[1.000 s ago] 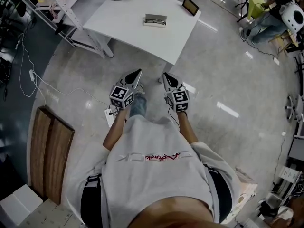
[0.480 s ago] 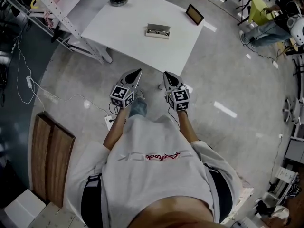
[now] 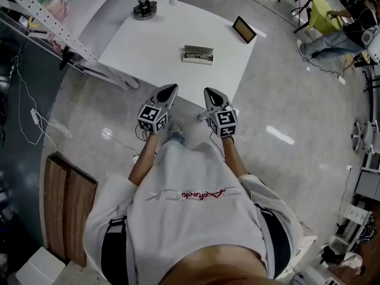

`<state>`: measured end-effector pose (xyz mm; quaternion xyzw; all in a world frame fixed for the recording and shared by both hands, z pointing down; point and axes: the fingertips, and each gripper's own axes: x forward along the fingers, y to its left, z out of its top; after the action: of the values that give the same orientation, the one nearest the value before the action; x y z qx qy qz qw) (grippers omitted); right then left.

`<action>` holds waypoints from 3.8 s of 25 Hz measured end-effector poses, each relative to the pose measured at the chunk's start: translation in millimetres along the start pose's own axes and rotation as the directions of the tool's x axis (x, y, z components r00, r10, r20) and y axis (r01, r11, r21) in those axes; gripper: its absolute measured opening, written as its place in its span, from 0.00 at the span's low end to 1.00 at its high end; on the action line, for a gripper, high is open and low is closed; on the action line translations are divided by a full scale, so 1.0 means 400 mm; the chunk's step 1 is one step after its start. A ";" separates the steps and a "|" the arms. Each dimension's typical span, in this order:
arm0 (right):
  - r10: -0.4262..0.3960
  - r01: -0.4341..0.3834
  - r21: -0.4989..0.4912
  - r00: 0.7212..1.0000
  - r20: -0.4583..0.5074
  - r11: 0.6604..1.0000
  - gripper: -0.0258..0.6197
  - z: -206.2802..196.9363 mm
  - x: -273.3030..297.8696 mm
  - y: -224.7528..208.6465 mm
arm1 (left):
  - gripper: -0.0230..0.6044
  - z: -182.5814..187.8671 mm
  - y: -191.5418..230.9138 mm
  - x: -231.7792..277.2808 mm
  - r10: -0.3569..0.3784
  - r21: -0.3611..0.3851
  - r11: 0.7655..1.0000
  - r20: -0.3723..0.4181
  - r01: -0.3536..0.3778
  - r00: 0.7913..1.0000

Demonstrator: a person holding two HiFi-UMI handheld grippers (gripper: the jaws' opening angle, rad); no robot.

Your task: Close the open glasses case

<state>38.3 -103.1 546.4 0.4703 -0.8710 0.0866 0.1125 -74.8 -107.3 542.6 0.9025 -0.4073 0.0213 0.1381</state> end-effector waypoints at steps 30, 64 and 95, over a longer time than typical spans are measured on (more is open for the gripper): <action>-0.119 0.122 0.064 0.991 -0.058 0.990 0.07 0.002 0.228 -0.176 | 0.08 -0.005 0.183 0.264 -0.141 -0.028 0.990 -0.105 0.139 0.985; 0.001 0.028 0.150 0.982 -0.190 0.988 0.07 -0.114 0.352 -0.294 | 0.08 -0.129 0.263 0.404 -0.047 -0.134 0.991 -0.226 0.017 0.973; 0.049 -0.058 -0.026 0.960 -0.275 0.998 0.07 -0.138 0.525 -0.356 | 0.08 -0.178 0.326 0.398 -0.002 -0.179 0.983 -0.257 -0.046 0.966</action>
<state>52.2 -334.2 664.2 0.4283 -0.8607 0.1392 0.2374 -60.1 -286.7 665.3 0.8711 -0.3963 0.1016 0.2717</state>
